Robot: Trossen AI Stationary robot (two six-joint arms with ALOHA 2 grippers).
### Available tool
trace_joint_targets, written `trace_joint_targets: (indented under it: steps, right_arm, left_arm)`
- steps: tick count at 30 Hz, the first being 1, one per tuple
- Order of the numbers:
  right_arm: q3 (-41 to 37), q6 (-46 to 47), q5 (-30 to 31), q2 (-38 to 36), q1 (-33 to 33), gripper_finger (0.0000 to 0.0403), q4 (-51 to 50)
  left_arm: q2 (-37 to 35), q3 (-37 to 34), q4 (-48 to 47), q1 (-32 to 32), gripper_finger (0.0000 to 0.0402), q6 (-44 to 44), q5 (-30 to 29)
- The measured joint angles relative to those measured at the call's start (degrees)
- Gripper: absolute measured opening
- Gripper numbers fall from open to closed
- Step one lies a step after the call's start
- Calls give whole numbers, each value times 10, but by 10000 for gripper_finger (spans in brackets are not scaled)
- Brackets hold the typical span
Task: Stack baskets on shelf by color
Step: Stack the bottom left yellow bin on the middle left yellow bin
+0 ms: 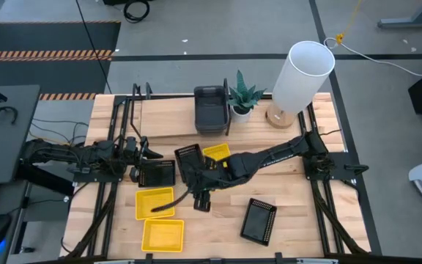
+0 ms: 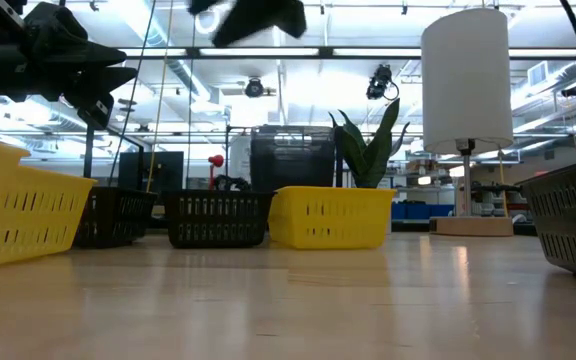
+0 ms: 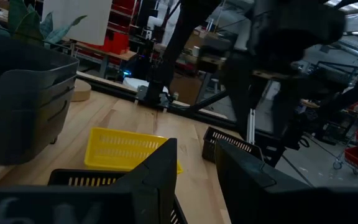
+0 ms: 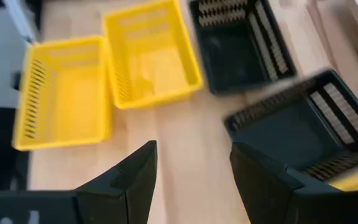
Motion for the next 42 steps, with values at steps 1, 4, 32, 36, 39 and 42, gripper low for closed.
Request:
trace_joint_targets:
  steps: [1, 4, 32, 36, 39, 42]
  right_arm:
    - [0, 0, 0, 0, 4, 209, 9]
    - [0, 0, 20, 0, 14, 209, 13]
    - [0, 63, 262, -5, 138, 130, -186]
    - [-18, 77, 266, -7, 132, 117, -203]
    - [-63, 74, 260, -17, 120, 104, -184]
    - [-121, 51, 247, -48, 109, 88, -117]
  left_arm:
    - [0, 0, 0, 0, 117, 0, 0]
    - [0, 0, 0, 0, 117, 0, 0]
    - [25, 95, -139, 0, 117, -105, 99]
    - [80, 153, -184, -3, 117, -65, 93]
    - [119, 181, -192, -13, 117, -41, 92]
    - [152, 201, -207, -23, 117, -48, 90]
